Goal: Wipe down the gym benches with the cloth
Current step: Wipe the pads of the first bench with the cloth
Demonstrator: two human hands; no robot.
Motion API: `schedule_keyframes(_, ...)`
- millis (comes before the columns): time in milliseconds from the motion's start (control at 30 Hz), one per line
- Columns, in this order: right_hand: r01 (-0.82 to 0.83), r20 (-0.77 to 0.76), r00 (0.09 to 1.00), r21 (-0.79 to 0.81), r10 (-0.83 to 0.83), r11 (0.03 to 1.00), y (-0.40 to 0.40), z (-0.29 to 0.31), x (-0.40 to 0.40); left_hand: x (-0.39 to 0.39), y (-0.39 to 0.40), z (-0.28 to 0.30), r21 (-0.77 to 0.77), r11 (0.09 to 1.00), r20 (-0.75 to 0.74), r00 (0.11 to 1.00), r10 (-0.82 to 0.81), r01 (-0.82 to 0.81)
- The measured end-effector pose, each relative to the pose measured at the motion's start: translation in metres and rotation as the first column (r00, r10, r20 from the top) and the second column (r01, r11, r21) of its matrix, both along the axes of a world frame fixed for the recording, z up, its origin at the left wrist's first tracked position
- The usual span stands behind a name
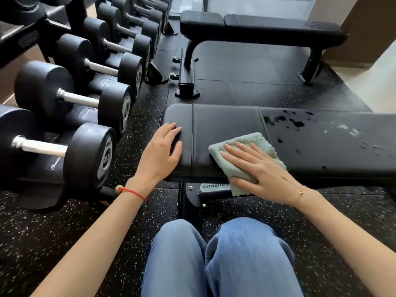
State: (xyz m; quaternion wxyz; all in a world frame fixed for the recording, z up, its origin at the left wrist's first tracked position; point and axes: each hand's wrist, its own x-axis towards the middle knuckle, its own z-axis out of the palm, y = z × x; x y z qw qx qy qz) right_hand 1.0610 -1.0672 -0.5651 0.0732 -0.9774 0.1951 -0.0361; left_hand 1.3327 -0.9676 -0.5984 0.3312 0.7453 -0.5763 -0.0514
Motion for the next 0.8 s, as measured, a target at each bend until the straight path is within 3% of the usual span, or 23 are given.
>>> schedule_keyframes(133, 0.054, -0.008, 0.998, -0.219, -0.057, 0.974, 0.002, -0.010, 0.025, 0.009, 0.025, -0.003, 0.009, 1.000, 0.029, 0.999, 0.020, -0.021)
schedule_keyframes(300, -0.021, 0.031, 0.999, -0.348, 0.034, 0.937, 0.035, -0.027, 0.092, 0.012, 0.039, -0.004, 0.026, 1.000, 0.012, 1.000, -0.008, 0.008)
schedule_keyframes(400, -0.002, 0.075, 0.997, -0.356, 0.031, 0.935, 0.034, -0.025, 0.067, 0.011, 0.044, -0.007, 0.018, 1.000, 0.007, 1.000, -0.005, 0.005)
schedule_keyframes(567, 0.194, 0.167, 0.975, -0.347, -0.143, 0.918, 0.011, -0.023, 0.001, 0.008, 0.043, -0.011, 0.007, 1.000, 0.003, 1.000, -0.001, 0.001)
schedule_keyframes(733, 0.010, 0.109, 0.993, -0.388, 0.035, 0.922, 0.041, -0.034, 0.097, 0.007, 0.043, -0.009, 0.020, 1.000, 0.013, 1.000, -0.015, 0.014)
schedule_keyframes(800, -0.043, 0.092, 0.992, -0.404, 0.087, 0.914, 0.037, -0.032, 0.095, 0.007, 0.043, -0.008, 0.022, 1.000, 0.021, 1.000, -0.021, 0.020)
